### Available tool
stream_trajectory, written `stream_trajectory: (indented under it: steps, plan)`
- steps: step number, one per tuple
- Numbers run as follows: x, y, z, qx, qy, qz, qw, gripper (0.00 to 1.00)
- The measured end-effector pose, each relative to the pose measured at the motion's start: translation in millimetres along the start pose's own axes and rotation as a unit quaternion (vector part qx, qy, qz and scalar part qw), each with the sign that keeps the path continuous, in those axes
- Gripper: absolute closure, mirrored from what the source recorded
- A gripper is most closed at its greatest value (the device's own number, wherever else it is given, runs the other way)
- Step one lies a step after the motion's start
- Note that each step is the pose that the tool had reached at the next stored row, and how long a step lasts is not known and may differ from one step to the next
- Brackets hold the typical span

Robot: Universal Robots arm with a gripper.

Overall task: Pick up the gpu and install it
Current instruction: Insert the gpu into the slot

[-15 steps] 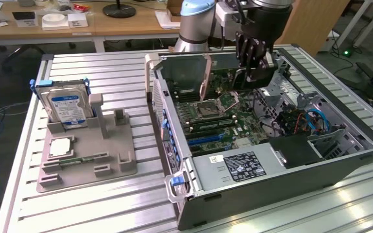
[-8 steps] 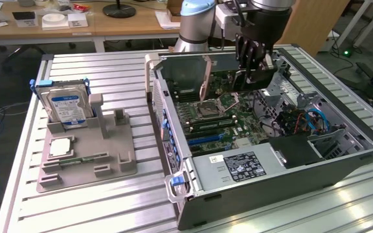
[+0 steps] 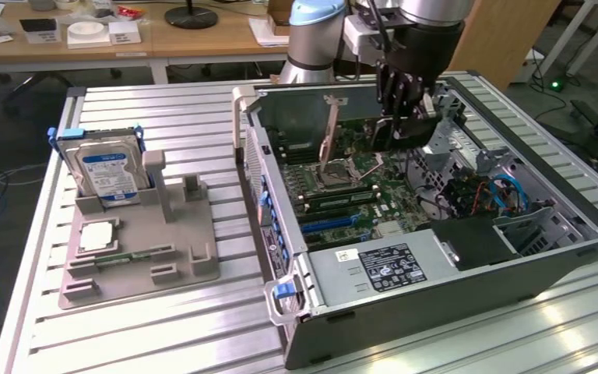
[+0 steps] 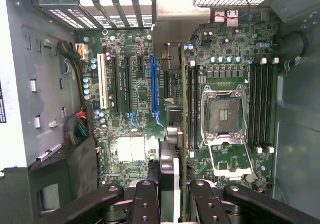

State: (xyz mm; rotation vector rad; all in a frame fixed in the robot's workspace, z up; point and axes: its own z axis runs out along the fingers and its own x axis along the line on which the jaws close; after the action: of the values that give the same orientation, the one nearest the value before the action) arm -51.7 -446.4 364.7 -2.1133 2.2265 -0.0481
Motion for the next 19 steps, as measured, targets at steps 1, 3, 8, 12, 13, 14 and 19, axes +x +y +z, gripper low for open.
stream_trajectory:
  steps: [1,3,8,12,13,14,19]
  plan:
    - [0.1,0.1,1.4,0.0001,0.0009,0.000,1.0000,0.72]
    - [0.2,0.7,4.4,0.0002,0.0029,0.004,1.0000,0.72]
    - [1.6,7.3,11.5,-0.0031,0.0035,0.007,1.0000,0.72]
    - [2.0,10.9,17.2,-0.0085,0.0044,0.007,0.9999,0.72]
    - [2.0,11.0,18.3,-0.0102,0.0046,0.007,0.9999,0.72]
    - [2.0,11.1,19.1,-0.0114,0.0051,0.007,0.9999,0.72]
    - [2.2,11.5,25.3,-0.0117,0.0059,0.006,0.9999,0.72]
